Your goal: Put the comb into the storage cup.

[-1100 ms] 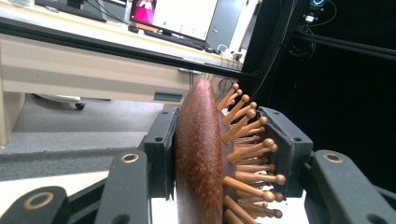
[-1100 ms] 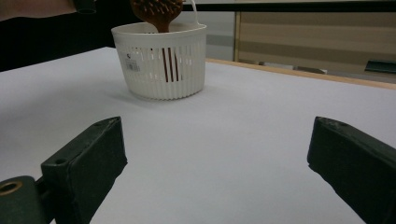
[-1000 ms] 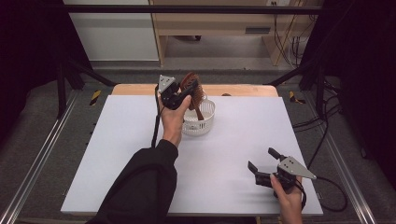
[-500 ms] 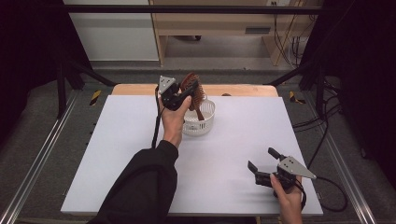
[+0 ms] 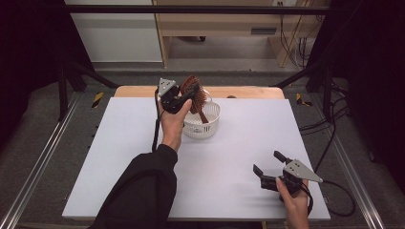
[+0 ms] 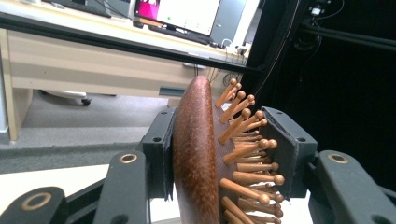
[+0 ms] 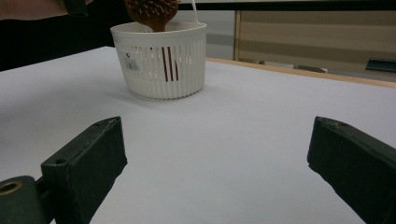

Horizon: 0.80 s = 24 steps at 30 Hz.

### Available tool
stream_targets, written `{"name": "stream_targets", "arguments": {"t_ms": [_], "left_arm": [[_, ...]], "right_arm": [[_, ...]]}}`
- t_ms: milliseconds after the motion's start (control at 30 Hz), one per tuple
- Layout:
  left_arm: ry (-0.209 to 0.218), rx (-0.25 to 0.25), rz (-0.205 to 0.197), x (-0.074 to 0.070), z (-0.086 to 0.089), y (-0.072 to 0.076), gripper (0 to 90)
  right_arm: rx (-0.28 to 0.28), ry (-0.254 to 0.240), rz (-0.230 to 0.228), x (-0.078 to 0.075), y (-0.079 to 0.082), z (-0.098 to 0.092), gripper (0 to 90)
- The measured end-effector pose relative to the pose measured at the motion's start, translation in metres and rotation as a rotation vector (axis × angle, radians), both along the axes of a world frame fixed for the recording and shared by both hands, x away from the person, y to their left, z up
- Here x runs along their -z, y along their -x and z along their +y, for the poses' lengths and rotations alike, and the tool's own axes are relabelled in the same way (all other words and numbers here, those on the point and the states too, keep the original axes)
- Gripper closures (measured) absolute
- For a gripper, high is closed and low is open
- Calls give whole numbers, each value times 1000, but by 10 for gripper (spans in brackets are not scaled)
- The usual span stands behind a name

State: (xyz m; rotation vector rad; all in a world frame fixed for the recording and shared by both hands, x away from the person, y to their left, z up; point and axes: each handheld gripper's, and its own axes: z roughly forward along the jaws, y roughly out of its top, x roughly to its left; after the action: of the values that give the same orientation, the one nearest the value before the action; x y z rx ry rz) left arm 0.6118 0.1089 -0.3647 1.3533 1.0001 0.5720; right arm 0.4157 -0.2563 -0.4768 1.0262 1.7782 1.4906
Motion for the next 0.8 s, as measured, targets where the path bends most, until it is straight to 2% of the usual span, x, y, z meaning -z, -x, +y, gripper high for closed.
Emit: {"name": "stream_targets", "arguments": {"t_ms": [267, 500, 800], "left_arm": [[1, 4, 24, 4, 15, 1, 478], [4, 10, 27, 5, 19, 2, 476], [36, 4, 43, 10, 30, 3, 476]], "right_arm": [[-5, -1, 8, 1, -1, 1, 46], [-8, 3, 8, 1, -2, 2, 46], [-9, 6, 12, 2, -2, 2, 47]]}}
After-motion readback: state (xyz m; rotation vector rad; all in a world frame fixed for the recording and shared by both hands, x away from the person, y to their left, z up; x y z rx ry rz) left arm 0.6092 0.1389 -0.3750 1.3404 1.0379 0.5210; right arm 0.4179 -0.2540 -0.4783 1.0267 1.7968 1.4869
